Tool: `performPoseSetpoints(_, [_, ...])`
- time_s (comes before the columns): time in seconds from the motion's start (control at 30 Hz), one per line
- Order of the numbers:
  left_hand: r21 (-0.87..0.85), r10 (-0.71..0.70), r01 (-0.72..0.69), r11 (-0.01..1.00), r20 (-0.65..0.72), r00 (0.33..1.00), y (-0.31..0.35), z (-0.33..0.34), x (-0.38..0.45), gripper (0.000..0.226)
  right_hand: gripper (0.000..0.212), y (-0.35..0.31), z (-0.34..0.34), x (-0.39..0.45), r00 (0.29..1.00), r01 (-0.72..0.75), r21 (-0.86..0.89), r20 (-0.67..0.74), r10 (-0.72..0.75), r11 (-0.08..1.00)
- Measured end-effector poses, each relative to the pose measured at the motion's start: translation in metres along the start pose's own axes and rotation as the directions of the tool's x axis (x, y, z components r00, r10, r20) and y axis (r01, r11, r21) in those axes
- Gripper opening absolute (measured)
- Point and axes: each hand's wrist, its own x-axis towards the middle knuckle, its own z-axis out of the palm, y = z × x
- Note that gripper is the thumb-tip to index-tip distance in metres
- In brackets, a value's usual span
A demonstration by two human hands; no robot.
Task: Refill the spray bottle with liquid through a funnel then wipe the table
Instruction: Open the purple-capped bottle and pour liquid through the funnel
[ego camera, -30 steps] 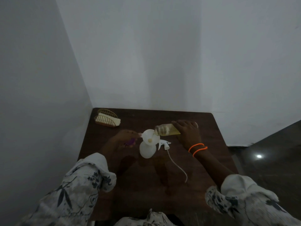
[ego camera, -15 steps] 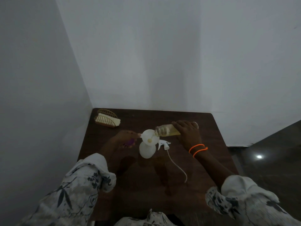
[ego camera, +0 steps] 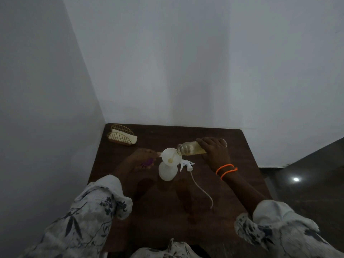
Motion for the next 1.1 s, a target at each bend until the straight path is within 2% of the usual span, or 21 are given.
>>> performPoseSetpoints(0.33, [-0.055, -0.015, 0.016, 0.998, 0.014, 1.000, -0.0044, 0.0007, 0.0035, 0.033, 0.064, 0.0026, -0.0008, 0.0010, 1.000, 0.019, -0.001, -0.007, -0.019, 1.000])
performPoseSetpoints(0.57, [-0.030, -0.008, 0.008, 1.000, 0.001, 1.000, -0.0036, 0.0003, 0.0026, 0.029, 0.065, 0.0028, -0.0037, 0.0014, 0.999, 0.025, 0.011, -0.035, -0.025, 1.000])
performPoseSetpoints(0.8, [-0.004, -0.013, 0.013, 1.000, 0.010, 1.000, -0.0037, -0.0001, 0.0043, 0.035, 0.061, 0.0035, -0.0049, 0.0020, 0.997, 0.030, 0.013, -0.067, -0.029, 0.999])
performPoseSetpoints(1.1, [-0.021, -0.020, 0.020, 1.000, -0.002, 1.000, -0.0070, -0.0014, 0.0058, 0.038, 0.066, 0.0032, -0.0048, 0.0013, 1.000, 0.011, -0.001, -0.026, -0.011, 1.000])
